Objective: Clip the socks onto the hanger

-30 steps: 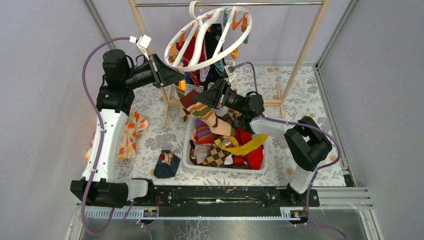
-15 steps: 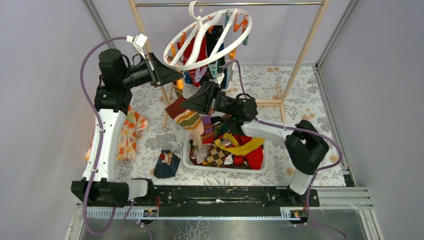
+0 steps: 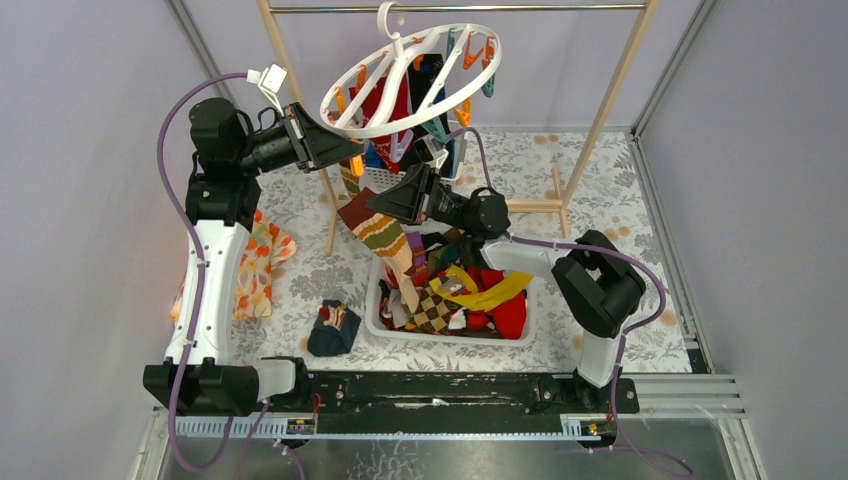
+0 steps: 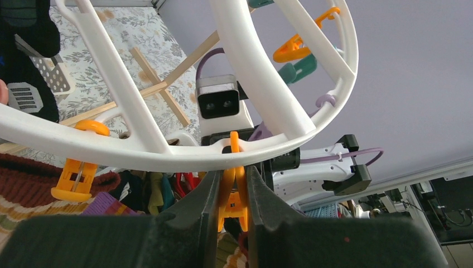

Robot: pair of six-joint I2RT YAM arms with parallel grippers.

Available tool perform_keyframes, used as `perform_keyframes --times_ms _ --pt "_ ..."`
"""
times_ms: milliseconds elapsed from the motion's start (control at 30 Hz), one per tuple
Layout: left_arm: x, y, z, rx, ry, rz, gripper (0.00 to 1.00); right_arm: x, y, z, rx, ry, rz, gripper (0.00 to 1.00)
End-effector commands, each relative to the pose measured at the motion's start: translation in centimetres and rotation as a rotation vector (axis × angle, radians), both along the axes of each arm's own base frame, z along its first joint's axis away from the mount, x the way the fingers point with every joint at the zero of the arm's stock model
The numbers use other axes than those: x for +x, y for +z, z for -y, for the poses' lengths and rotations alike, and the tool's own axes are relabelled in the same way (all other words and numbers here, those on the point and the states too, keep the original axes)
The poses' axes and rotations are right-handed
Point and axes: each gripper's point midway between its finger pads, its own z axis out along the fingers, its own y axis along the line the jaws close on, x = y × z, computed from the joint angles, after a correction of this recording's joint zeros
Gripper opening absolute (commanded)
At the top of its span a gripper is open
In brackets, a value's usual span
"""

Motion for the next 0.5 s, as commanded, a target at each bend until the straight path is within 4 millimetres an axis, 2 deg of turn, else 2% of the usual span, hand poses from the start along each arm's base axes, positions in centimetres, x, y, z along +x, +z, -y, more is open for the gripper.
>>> perform_keyframes --times_ms 0,167,467 --pt "-0.9 1.7 0.0 -0.014 -0.028 0.068 0.0 -0.1 3.5 2.6 0.149 -0.073 0.103 0.0" --pt "-1.3 1.7 0.1 -0.023 -0.04 0.069 0.0 1.2 3.0 1.8 0.154 -0.085 0.078 0.0" --pt "-2.0 2.2 0.5 -0.055 -0.098 0.085 0.0 2.9 4.0 2.1 0.19 -0.124 0.08 0.0"
